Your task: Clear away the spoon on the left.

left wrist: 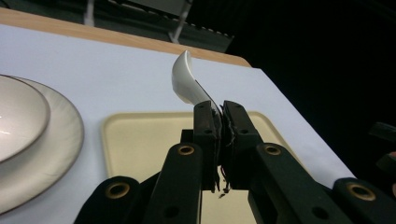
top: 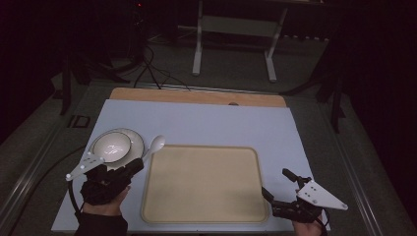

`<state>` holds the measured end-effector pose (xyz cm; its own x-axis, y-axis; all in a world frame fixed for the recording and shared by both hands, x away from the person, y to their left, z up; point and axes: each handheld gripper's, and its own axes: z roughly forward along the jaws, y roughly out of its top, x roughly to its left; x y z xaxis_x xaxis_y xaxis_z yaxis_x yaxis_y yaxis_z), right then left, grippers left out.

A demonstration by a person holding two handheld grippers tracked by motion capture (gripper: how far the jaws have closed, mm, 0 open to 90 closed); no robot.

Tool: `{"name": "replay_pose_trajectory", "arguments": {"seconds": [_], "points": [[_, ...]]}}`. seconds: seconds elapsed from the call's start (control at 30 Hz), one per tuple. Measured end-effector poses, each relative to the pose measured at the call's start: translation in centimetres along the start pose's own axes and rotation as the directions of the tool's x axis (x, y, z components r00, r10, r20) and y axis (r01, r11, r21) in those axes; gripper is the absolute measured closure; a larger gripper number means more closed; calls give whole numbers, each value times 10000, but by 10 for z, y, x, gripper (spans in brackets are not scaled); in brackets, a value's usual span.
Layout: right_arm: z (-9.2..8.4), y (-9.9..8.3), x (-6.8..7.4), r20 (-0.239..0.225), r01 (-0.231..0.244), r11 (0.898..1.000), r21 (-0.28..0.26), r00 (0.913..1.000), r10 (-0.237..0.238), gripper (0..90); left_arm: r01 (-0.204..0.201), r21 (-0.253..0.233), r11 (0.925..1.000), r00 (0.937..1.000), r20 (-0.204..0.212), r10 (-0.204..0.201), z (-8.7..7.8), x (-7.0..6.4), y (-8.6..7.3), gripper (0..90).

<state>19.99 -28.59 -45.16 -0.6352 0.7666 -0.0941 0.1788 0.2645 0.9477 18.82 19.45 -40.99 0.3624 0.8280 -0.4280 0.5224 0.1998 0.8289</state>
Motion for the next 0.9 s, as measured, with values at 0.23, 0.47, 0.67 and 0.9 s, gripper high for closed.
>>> {"name": "replay_pose_trajectory", "arguments": {"seconds": [0.23, 0.47, 0.67, 0.9], "points": [[-1, 0, 0, -24, 41, 9999, -108, 10000, -41, 118, 150, -26, 9999, 9997, 181, -149, 8, -5, -8, 856], [-2, 0, 0, -37, 53, 9997, -223, 10000, -54, 119, 187, 37, 9998, 9995, 240, -188, 19, -9, -22, 857], [-2, 0, 0, -3, 54, 9997, -246, 10000, -54, 118, 174, 160, 9997, 9998, 80, -175, 31, -13, -33, 856], [-1, 0, 0, -23, 92, 9998, -190, 10000, -92, 118, 66, -3, 10000, 9994, -340, -66, 38, -19, -48, 856]]}}
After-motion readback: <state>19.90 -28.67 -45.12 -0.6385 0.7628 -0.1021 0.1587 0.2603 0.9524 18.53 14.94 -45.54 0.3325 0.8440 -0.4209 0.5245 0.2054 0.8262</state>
